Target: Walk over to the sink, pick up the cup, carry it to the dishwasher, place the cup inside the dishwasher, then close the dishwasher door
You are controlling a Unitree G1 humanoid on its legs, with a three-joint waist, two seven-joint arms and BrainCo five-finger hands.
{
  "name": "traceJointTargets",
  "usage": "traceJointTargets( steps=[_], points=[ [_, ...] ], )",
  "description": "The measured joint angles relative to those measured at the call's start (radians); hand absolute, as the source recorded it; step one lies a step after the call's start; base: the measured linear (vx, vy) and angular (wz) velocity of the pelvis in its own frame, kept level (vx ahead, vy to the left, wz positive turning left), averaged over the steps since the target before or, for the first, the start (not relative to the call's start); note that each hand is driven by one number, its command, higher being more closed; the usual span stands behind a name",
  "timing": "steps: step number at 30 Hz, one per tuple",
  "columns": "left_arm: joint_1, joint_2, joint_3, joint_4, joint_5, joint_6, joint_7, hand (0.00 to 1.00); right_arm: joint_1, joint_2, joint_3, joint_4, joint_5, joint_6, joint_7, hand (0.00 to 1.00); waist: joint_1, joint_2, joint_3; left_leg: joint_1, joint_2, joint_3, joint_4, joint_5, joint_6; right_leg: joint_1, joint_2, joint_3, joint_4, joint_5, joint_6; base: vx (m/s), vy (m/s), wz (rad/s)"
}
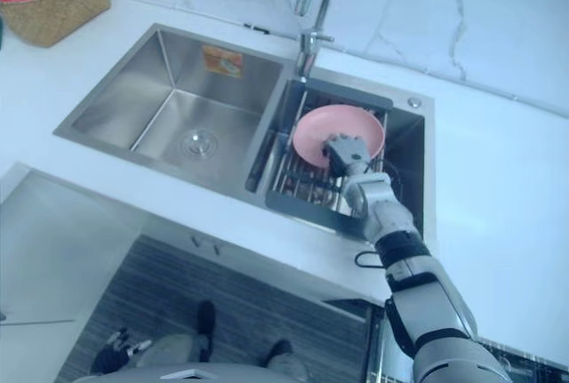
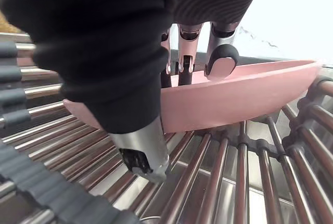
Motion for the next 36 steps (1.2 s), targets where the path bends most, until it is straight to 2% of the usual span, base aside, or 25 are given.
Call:
traceJointTargets(
  steps=[3,6,11,21,26,27,31,36],
  points=[
    [0.002,-0.001,0.0,0.0,0.001,-0.013,0.0,0.0,0.0,-0.007,-0.007,-0.007,0.044,-0.035,-0.011,1.0,-0.003,0.001,0.0,0.006,0.0,0.0,0.0,0.001,0.0,0.002,0.0,0.005,0.0,0.001,0.0,0.01,-0.002,-0.05],
    [0.003,-0.004,0.0,0.0,0.001,-0.023,0.001,0.0,0.001,-0.007,-0.046,-0.062,0.105,-0.064,-0.019,1.0,-0.013,0.012,0.007,0.017,-0.001,0.0,0.0,0.001,0.0,0.013,0.0,0.008,0.001,0.002,0.0,0.0,0.0,-0.03],
    [0.006,-0.006,0.0,0.0,0.003,-0.032,0.005,0.0,0.001,-0.01,-0.121,-0.133,0.161,-0.096,-0.08,1.0,-0.019,0.024,0.01,0.026,0.001,0.001,0.0,0.001,-0.001,0.022,0.0,0.01,-0.001,0.003,0.0,0.0,0.0,0.0],
    [0.02,-0.021,0.0,0.0,0.003,-0.034,0.021,0.0,0.005,-0.01,-0.128,-0.167,0.167,-0.107,-0.082,1.0,-0.023,0.024,0.01,0.043,0.002,0.005,0.0,0.0,-0.002,0.041,0.001,0.011,-0.007,0.003,0.0,0.0,0.0,0.0],
    [0.021,-0.021,0.0,0.0,0.004,-0.033,0.021,0.0,0.017,-0.01,-0.128,-0.167,0.167,-0.098,-0.036,1.0,-0.023,0.025,0.008,0.05,0.002,0.006,0.0,-0.003,-0.006,0.049,0.001,0.01,-0.009,0.002,0.0,0.0,0.0,0.0],
    [0.021,-0.021,0.0,0.001,0.004,-0.033,0.021,0.0,0.023,-0.01,-0.128,-0.167,0.167,-0.09,-0.024,0.0,-0.023,0.025,0.008,0.05,0.003,0.006,0.0,-0.003,-0.006,0.049,0.002,0.01,-0.009,0.002,0.0,0.0,0.0,0.0],
    [0.021,-0.021,0.0,0.002,0.005,-0.031,0.021,0.0,0.059,-0.006,-0.127,-0.166,0.164,-0.031,0.038,0.0,-0.022,0.024,0.002,0.05,0.002,0.006,0.0,-0.003,-0.007,0.049,0.001,0.01,-0.009,0.002,0.0,0.0,0.0,0.0],
    [0.021,-0.021,0.0,0.002,0.023,-0.031,0.022,0.0,0.068,-0.004,-0.127,-0.159,0.153,-0.02,0.054,0.0,-0.027,0.024,-0.004,0.051,0.002,0.006,0.0,-0.003,-0.007,0.05,0.001,0.011,-0.009,0.002,0.0,0.0,0.0,0.0]
  ],
)
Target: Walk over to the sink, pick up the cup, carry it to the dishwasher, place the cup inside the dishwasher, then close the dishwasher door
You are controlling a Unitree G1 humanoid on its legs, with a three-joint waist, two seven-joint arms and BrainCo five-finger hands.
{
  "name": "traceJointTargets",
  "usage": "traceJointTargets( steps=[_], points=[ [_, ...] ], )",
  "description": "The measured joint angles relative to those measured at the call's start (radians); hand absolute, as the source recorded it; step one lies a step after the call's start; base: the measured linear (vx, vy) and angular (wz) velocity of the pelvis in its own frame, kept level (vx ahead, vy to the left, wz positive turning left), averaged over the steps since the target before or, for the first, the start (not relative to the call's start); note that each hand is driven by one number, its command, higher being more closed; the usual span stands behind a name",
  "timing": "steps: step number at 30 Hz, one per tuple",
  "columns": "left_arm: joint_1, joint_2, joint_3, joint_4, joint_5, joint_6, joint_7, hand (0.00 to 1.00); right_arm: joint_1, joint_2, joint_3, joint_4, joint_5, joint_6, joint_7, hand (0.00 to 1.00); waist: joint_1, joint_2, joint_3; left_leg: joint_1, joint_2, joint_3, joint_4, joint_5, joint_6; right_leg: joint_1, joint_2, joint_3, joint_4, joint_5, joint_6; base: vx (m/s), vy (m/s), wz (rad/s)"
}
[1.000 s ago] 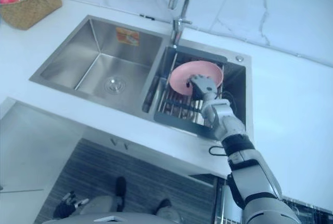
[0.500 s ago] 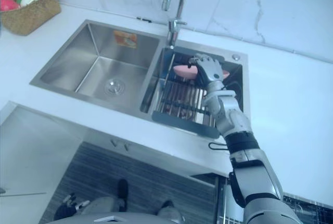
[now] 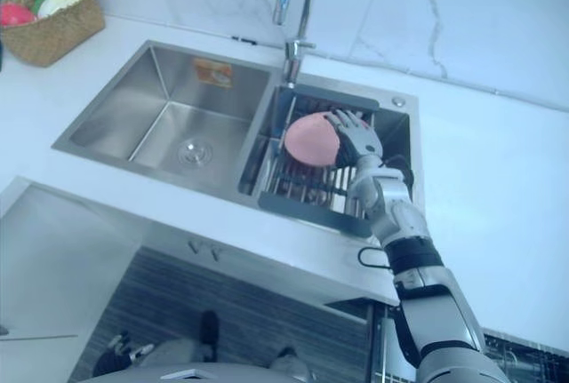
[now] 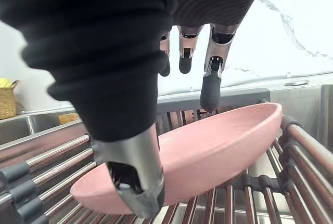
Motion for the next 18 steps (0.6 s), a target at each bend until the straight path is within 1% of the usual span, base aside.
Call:
traceJointTargets(
  steps=[4,9,12,13,15,18],
  points=[
    [0.0,0.0,0.0,0.005,0.003,0.0,0.001,0.0,0.0,0.001,0.005,0.002,-0.013,0.004,0.018,0.0,0.001,-0.001,-0.011,0.0,0.0,0.0,0.0,0.0,0.0,0.001,0.0,0.0,-0.001,0.0,0.0,0.0,0.0,0.0],
    [0.001,0.0,0.0,0.007,0.007,0.001,0.001,0.0,0.0,0.002,0.021,0.003,-0.105,-0.002,0.017,0.0,0.002,-0.007,-0.024,0.002,0.0,0.0,0.0,0.0,0.0,0.003,0.001,-0.001,-0.002,0.0,0.0,0.0,0.0,0.0],
    [0.002,0.001,0.0,0.007,0.007,0.001,0.001,0.0,0.0,0.003,0.057,0.006,-0.164,-0.021,0.009,0.0,0.002,-0.016,-0.033,0.002,0.001,0.001,0.0,0.0,0.0,0.003,0.001,-0.001,-0.002,0.0,0.0,0.0,0.0,0.0],
    [0.002,0.001,0.0,0.007,0.007,0.001,0.001,0.0,0.0,0.004,0.068,0.006,-0.167,-0.032,0.007,0.0,0.003,-0.02,-0.036,0.002,0.001,0.001,0.0,0.0,-0.001,0.003,0.001,0.0,-0.002,0.0,0.0,0.0,0.0,0.0],
    [0.002,0.003,0.0,0.007,0.007,0.001,0.0,0.0,0.0,0.004,0.087,0.006,-0.173,-0.04,0.008,0.0,0.003,-0.023,-0.038,0.003,0.001,0.001,0.0,-0.002,-0.002,0.003,0.001,0.0,-0.002,0.0,0.0,0.0,0.0,0.0],
    [0.002,0.003,0.0,0.008,0.007,0.001,0.0,0.0,0.0,0.007,0.091,0.006,-0.195,-0.064,0.021,0.0,0.004,-0.024,-0.038,0.002,0.001,0.001,0.0,-0.002,-0.003,0.003,0.0,0.0,-0.002,0.0,0.0,0.0,0.0,0.0]
  ],
)
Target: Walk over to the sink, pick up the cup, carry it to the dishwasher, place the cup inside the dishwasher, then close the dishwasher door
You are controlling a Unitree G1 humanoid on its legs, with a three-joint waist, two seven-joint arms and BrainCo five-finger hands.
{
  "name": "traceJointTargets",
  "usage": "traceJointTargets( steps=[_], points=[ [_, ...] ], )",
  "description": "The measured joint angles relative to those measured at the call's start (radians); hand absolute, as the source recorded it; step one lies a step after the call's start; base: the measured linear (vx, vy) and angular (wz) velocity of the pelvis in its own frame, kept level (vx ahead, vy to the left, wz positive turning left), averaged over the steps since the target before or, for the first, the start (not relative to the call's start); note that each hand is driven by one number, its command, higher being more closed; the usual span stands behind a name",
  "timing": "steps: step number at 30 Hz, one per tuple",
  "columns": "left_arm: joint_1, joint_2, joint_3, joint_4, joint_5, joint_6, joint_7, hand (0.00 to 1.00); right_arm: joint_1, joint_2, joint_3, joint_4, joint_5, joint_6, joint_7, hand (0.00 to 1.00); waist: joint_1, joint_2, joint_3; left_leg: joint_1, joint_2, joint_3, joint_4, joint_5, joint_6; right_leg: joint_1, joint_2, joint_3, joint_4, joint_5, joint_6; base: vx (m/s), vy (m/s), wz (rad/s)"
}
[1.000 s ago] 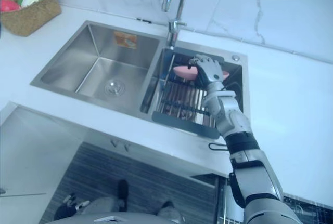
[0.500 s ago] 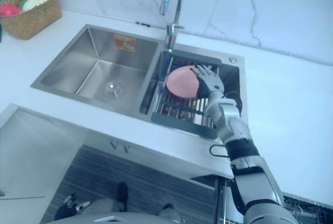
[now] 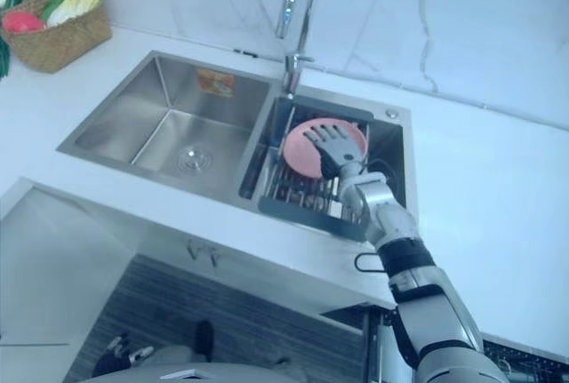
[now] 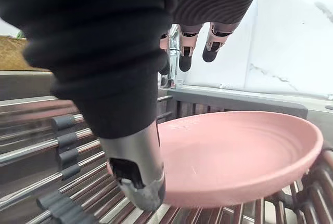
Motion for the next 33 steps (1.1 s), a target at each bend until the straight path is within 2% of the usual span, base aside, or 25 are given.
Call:
traceJointTargets(
  steps=[9,18,23,27,33],
  points=[
    [0.0,0.007,0.001,0.0,0.0,0.0,0.0,0.0,0.044,-0.003,0.003,-0.003,-0.003,-0.03,0.039,0.0,-0.001,-0.012,-0.008,-0.001,0.0,0.0,0.0,-0.002,-0.002,0.0,0.0,0.0,-0.003,-0.001,0.0,0.0,0.0,0.0],
    [0.0,0.009,0.001,0.0,0.0,0.0,0.0,0.0,0.069,-0.011,0.003,-0.003,-0.011,-0.026,0.041,0.0,-0.003,-0.015,-0.011,0.009,0.0,0.0,0.0,-0.002,-0.002,0.008,0.0,0.0,-0.002,-0.001,0.0,0.0,0.0,0.0],
    [0.002,0.009,0.0,0.003,0.0,0.0,0.0,0.0,0.1,-0.009,0.003,-0.001,-0.05,0.03,0.031,0.0,0.002,-0.015,-0.012,0.011,0.0,-0.001,0.0,-0.002,-0.003,0.01,0.0,0.0,-0.001,-0.001,0.0,0.0,0.0,0.0],
    [0.002,0.009,-0.001,0.007,0.0,0.001,0.001,0.0,0.104,-0.008,0.001,0.023,-0.074,0.085,-0.01,0.0,0.002,-0.011,-0.015,-0.009,0.0,-0.004,0.0,-0.001,-0.002,-0.008,0.0,-0.001,-0.001,-0.003,-0.002,0.0,0.0,0.0],
    [-0.001,0.018,-0.001,0.006,-0.001,0.002,0.002,0.0,0.056,-0.006,-0.006,0.099,-0.087,0.164,-0.047,0.0,0.019,-0.01,-0.014,-0.045,-0.002,-0.013,0.0,0.007,0.006,-0.042,0.0,-0.006,0.004,0.0,-0.001,0.01,-0.002,0.03]
  ],
)
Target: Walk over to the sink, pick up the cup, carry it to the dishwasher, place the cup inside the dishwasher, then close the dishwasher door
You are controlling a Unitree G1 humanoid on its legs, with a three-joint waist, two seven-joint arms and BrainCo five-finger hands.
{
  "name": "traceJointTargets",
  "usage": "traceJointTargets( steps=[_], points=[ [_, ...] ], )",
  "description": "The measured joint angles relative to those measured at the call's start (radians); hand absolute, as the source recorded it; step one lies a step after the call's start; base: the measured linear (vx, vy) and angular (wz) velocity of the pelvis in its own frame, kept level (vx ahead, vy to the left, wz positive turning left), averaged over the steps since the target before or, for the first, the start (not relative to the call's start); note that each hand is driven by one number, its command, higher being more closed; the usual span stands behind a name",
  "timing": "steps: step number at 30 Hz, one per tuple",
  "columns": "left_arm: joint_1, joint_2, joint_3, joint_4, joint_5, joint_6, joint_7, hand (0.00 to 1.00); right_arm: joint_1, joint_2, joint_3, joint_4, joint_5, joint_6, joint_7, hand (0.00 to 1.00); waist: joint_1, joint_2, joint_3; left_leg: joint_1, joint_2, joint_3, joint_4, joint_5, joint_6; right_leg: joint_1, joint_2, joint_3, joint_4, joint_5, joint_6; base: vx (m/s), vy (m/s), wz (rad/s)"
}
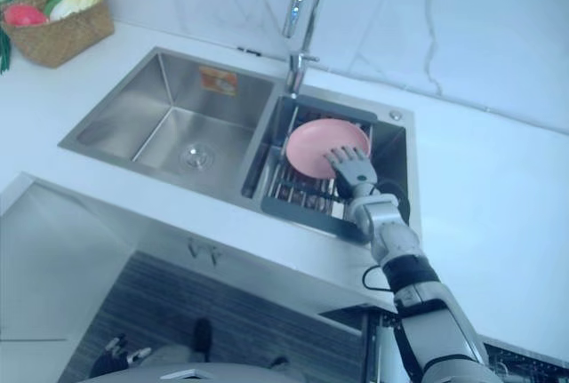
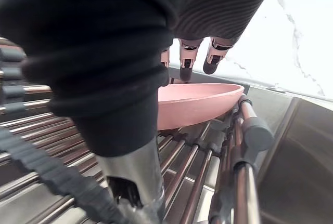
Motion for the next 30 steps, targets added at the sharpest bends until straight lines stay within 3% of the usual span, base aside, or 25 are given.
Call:
traceJointTargets(
  steps=[7,8,18,24,30],
  points=[
    [-0.005,0.003,0.0,-0.019,-0.019,0.001,0.0,0.0,-0.099,0.002,0.006,0.095,0.011,0.068,-0.041,0.0,0.031,0.021,0.042,-0.033,-0.002,-0.023,0.0,0.015,0.0,-0.026,0.0,-0.022,0.008,0.001,-0.003,0.01,-0.006,0.1],
    [-0.005,0.004,0.0,-0.02,-0.031,0.0,0.0,0.0,-0.115,0.001,0.007,0.1,0.016,0.078,-0.041,1.0,0.032,0.021,0.055,-0.033,-0.002,-0.023,0.0,0.017,-0.001,-0.026,0.001,-0.022,0.009,0.002,-0.003,0.0,0.0,0.0],
    [-0.043,0.018,-0.002,-0.071,-0.07,-0.003,0.001,0.0,-0.17,-0.022,0.039,0.099,0.048,0.106,-0.074,1.0,0.027,0.02,0.121,-0.069,0.002,-0.043,0.0,0.021,-0.001,-0.064,0.003,-0.018,0.02,0.005,-0.013,-0.05,0.022,0.01],
    [-0.043,0.027,-0.002,-0.096,-0.071,-0.003,0.015,0.0,-0.173,-0.056,0.043,0.088,0.109,0.03,-0.116,1.0,0.024,0.017,0.13,-0.08,0.002,-0.033,0.0,0.019,0.002,-0.083,0.003,0.004,0.023,0.007,-0.012,0.0,0.016,-0.07],
    [-0.043,0.027,-0.001,-0.098,-0.069,-0.006,0.023,0.0,-0.157,-0.074,0.03,0.041,0.26,-0.049,-0.156,1.0,0.008,0.016,0.13,-0.073,0.006,-0.025,0.0,0.024,0.004,-0.083,0.005,0.013,0.024,0.015,-0.012,0.04,-0.007,-0.06]
  ],
)
